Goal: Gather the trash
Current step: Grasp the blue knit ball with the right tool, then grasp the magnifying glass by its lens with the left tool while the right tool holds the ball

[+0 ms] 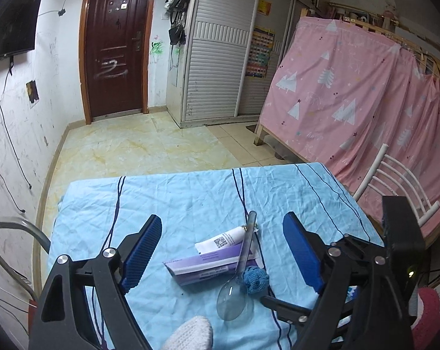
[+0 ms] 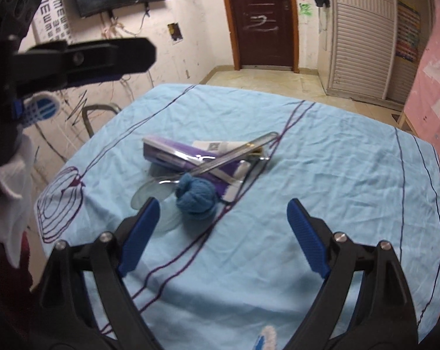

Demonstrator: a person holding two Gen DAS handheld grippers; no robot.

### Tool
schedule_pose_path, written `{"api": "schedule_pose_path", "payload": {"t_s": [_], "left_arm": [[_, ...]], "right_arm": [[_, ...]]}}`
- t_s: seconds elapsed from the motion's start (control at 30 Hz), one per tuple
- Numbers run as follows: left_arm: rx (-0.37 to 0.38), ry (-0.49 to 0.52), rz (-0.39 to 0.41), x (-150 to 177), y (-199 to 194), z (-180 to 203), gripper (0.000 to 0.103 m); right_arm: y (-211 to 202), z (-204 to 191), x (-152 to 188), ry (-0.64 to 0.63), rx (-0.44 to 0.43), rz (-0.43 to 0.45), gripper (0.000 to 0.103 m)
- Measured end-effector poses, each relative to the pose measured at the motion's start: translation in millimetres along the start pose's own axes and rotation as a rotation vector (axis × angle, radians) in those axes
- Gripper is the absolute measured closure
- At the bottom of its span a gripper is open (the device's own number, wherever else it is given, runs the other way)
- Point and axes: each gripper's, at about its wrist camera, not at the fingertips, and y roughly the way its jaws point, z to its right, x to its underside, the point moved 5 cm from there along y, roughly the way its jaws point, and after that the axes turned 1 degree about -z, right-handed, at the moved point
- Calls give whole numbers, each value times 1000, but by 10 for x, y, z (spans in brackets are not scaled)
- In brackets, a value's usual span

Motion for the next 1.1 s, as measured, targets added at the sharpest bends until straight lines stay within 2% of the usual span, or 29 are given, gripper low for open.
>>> {"api": "schedule_pose_path", "payload": {"t_s": [0.13, 0.27, 0.43, 0.6, 0.77, 1.1], "left_arm": [[30, -13, -16, 59, -19, -50, 27], [79, 3, -47, 184, -47, -39, 27], [113, 50, -78, 384, -71, -34, 27], [127, 68, -112, 520, -21, -56, 27], [137, 106, -142, 611, 103, 59, 27], [140, 162, -182, 670, 284, 328, 27]], "right_arm": [[122, -87, -29, -58, 37, -43, 21], [209, -133, -42, -95, 53, -74, 36], [260, -159, -65, -109, 40, -87, 46], [277, -180, -91, -111, 19, -87, 71], [217, -165, -64, -114, 24, -77, 73], [-27, 262, 28, -24, 67, -42, 73]]}}
